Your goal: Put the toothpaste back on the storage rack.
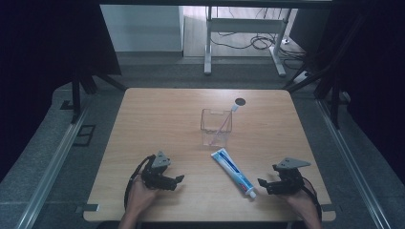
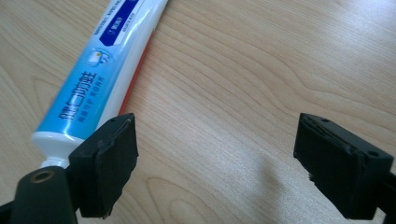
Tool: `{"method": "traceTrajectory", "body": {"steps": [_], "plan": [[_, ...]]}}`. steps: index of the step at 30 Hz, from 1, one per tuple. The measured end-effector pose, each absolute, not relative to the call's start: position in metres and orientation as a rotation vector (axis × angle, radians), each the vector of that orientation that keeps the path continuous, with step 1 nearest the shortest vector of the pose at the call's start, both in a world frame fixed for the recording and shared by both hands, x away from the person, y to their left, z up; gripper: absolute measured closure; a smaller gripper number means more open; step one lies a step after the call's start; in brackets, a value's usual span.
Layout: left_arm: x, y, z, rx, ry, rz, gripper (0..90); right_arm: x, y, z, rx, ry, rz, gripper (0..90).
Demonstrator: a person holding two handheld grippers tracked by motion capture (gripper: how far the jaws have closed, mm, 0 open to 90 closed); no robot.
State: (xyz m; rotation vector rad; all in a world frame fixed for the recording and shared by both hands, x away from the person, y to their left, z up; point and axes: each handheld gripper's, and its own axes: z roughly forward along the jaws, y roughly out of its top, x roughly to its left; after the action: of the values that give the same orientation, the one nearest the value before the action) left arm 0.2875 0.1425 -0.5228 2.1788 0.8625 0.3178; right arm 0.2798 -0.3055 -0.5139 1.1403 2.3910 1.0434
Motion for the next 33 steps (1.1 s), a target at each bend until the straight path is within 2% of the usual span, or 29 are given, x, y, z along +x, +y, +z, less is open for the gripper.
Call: {"method": "traceTrajectory", "body": {"steps": [7, 9, 10, 13, 15, 22, 29, 33], "plan": [[0.287, 0.144, -0.522, 2.167, 0.863, 0.310, 13.0, 0.279, -0.303, -0.507, 1.156, 2.445, 1.063, 40.1], [0.287, 0.144, -0.522, 2.164, 0.866, 0.308, 13.0, 0.279, -0.302, -0.505, 1.147, 2.451, 1.072, 43.2], [0.287, 0.145, -0.522, 2.155, 0.871, 0.302, 13.0, 0.279, -0.299, -0.502, 1.123, 2.470, 1.081, 50.4], [0.287, 0.146, -0.522, 2.152, 0.869, 0.297, 13.0, 0.278, -0.292, -0.498, 1.065, 2.516, 1.091, 60.5], [0.287, 0.146, -0.521, 2.153, 0.865, 0.298, 13.0, 0.279, -0.287, -0.495, 1.042, 2.535, 1.109, 64.2], [0.287, 0.145, -0.522, 2.159, 0.849, 0.285, 13.1, 0.278, -0.267, -0.486, 0.936, 2.580, 1.135, 68.9], [0.286, 0.142, -0.523, 2.180, 0.826, 0.274, 13.1, 0.277, -0.239, -0.493, 0.902, 2.679, 1.142, 87.0], [0.286, 0.140, -0.524, 2.190, 0.817, 0.270, 13.2, 0.277, -0.228, -0.499, 0.898, 2.715, 1.096, 89.8]]}}
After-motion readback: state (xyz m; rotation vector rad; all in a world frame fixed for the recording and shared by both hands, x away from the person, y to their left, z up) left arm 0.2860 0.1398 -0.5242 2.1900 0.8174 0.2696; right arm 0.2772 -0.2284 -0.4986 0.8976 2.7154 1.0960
